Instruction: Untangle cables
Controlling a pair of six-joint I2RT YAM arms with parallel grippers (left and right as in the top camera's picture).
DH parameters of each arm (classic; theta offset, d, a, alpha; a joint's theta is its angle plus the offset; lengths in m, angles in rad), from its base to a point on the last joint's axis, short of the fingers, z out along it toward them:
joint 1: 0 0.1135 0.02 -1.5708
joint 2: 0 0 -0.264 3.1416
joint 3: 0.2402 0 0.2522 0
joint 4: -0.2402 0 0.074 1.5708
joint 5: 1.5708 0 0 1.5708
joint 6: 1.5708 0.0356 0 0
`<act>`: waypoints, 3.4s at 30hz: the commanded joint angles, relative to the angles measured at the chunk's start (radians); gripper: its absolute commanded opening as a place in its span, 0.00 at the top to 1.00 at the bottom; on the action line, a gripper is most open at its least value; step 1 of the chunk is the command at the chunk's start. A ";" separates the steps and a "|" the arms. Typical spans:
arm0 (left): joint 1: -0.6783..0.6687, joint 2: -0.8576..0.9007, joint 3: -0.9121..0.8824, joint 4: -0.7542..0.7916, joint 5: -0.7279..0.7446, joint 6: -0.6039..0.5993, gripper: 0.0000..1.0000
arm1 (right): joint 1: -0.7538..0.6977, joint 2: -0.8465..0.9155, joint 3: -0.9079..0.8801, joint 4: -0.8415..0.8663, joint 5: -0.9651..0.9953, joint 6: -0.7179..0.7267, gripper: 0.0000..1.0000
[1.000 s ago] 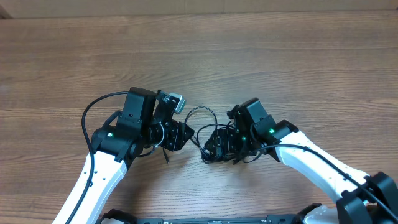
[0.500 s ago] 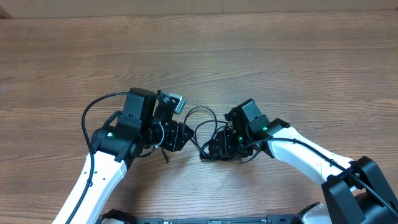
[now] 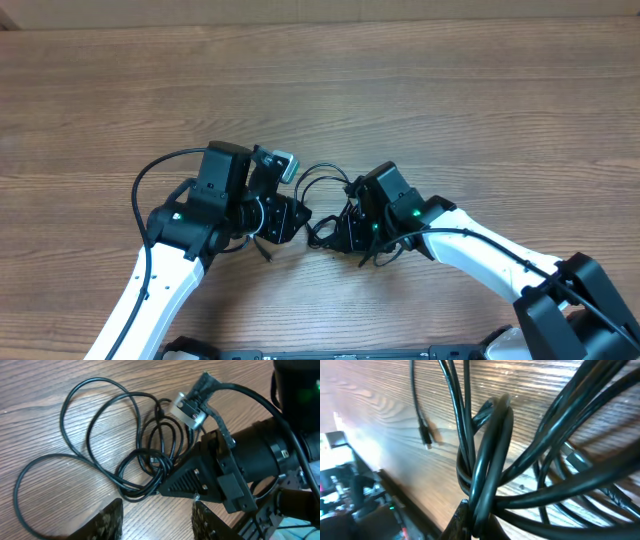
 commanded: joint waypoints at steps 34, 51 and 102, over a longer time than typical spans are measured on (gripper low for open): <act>-0.006 -0.524 0.006 -0.223 -0.378 -0.013 0.00 | -0.169 -0.047 0.170 -0.001 -0.209 0.304 0.58; -0.006 -0.462 0.000 -0.224 -0.379 -0.060 0.00 | -0.006 -0.005 0.167 -0.112 0.315 0.406 0.07; -0.006 -0.374 -0.007 0.137 -0.097 -0.243 0.00 | -0.317 -0.058 0.243 0.787 -0.673 1.598 0.96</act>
